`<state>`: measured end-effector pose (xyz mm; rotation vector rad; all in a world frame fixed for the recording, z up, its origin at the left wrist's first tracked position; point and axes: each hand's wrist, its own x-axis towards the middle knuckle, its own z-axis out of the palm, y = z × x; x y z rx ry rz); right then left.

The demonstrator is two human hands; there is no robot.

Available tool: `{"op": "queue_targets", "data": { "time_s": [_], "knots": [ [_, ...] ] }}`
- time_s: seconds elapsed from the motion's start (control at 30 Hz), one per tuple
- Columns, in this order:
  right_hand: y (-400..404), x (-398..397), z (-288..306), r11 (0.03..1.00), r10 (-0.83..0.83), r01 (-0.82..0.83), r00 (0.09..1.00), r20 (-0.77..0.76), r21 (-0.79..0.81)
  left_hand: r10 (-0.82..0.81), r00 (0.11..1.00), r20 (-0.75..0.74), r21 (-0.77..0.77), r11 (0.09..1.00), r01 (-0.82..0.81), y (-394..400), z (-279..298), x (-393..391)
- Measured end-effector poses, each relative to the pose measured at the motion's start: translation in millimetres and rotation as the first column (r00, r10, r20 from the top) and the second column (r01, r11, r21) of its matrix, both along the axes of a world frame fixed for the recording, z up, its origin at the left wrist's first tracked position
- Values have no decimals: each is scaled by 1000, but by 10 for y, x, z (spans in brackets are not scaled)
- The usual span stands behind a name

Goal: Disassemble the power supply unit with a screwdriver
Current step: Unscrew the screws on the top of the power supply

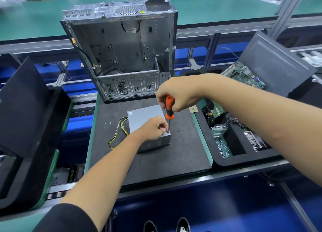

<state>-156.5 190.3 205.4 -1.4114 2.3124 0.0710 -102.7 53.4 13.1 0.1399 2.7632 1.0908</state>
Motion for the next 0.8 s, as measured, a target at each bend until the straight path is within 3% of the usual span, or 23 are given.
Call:
{"op": "queue_targets", "data": {
  "time_s": [0.1, 0.17, 0.27, 0.43, 0.6, 0.67, 0.8],
  "knots": [
    [13, 6, -73, 996, -60, 61, 998, 14, -61, 1, 1000, -5, -5, 1000, -1, 5, -18, -4],
    [-13, 0, -100, 995, -94, 95, 991, -95, 9, 2, 1000, -10, 1, 1000, -1, 5, -23, 0],
    [-73, -9, -137, 990, 25, 19, 953, -301, 142, 10, 1000, -11, 15, 1000, -10, 11, -25, 7],
    [-13, -6, -77, 998, -3, -5, 993, -118, -67, 26, 999, -37, 30, 999, -25, 21, -42, 17],
    [49, -5, -49, 990, -68, 66, 998, -17, -123, 15, 999, -34, 24, 1000, -14, 7, -60, 10],
    [41, 9, -94, 990, -89, 81, 994, -69, -113, 17, 999, -30, 25, 1000, -16, 4, -67, 9],
    [-4, 5, -130, 995, -48, 72, 945, -322, 65, 16, 999, -33, 23, 1000, -16, 9, -60, 22]
  ]
}}
